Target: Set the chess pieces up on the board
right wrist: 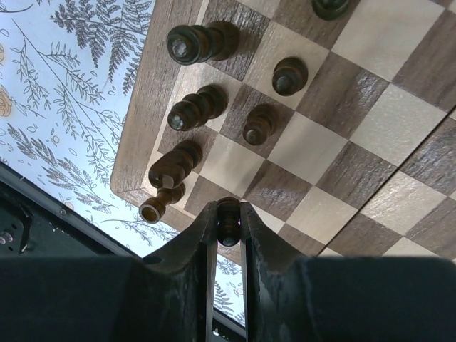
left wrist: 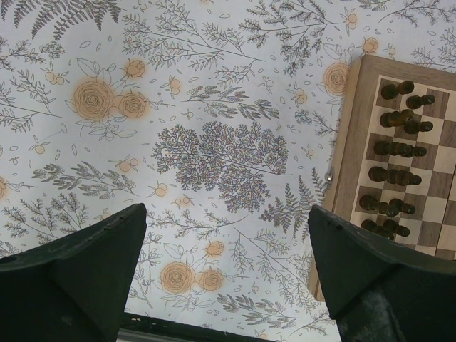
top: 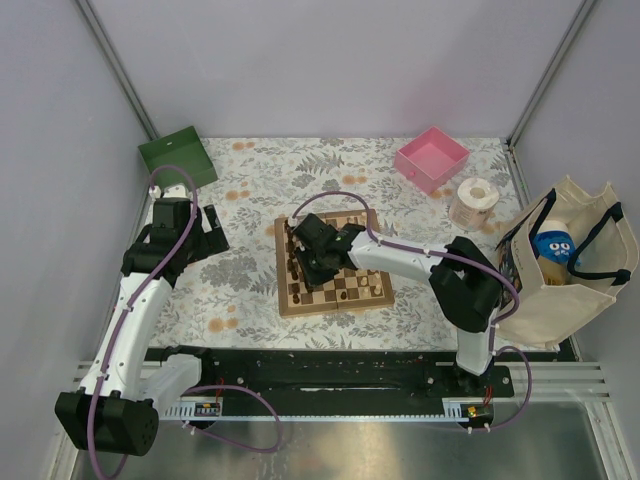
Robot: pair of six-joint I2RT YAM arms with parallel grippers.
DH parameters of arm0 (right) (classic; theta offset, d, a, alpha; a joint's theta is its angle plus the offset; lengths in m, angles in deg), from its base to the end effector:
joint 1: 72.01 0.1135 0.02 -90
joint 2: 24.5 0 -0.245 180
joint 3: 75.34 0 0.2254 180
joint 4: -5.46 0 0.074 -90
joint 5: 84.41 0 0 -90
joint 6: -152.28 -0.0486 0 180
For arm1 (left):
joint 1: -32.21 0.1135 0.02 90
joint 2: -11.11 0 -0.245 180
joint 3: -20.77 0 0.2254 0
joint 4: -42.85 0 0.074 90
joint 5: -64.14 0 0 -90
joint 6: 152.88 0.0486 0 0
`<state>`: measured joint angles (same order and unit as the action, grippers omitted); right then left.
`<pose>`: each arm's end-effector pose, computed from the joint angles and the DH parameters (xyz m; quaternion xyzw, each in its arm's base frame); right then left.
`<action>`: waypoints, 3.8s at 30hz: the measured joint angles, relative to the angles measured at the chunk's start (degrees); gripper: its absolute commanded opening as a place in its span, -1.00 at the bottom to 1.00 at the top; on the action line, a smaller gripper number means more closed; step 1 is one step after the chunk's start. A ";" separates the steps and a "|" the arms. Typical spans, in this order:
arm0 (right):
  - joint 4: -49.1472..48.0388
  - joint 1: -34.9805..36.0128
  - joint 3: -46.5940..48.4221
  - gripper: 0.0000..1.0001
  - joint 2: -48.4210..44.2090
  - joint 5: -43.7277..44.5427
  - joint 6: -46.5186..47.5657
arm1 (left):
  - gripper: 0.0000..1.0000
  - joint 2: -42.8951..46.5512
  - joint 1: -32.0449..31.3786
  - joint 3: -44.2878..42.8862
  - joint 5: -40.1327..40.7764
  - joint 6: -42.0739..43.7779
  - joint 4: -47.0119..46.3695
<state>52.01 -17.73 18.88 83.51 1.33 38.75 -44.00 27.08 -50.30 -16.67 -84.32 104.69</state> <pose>0.2162 0.3068 0.1863 -0.2653 0.9289 0.1886 0.1765 0.1815 -0.0085 0.2889 -0.1608 0.9102 -0.0138 0.3814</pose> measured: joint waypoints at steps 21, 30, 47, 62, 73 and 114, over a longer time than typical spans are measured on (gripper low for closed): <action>-0.07 0.59 2.32 -0.52 3.52 0.35 -0.35 | 0.98 0.00 0.00 0.00 -0.02 0.00 0.00; -0.11 0.59 2.32 -0.49 3.52 1.62 -0.76 | 0.98 0.02 0.00 0.00 0.00 0.00 0.00; -0.92 0.59 2.45 -0.47 3.69 2.21 -1.46 | 0.98 0.02 0.00 0.00 -0.02 0.00 0.00; -1.40 0.59 3.39 -0.45 4.48 3.32 -1.84 | 0.98 0.02 0.00 0.00 -0.02 0.00 0.00; -1.38 0.59 3.39 -0.46 4.48 3.69 -1.79 | 0.98 0.02 0.00 0.00 -0.04 0.00 0.00; 0.37 0.59 3.82 -0.23 4.22 3.67 -0.74 | 0.98 0.02 0.00 0.00 -0.26 0.00 0.00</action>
<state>52.38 -17.14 22.71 87.73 5.01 38.01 -43.98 27.08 -50.30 -16.93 -84.32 104.69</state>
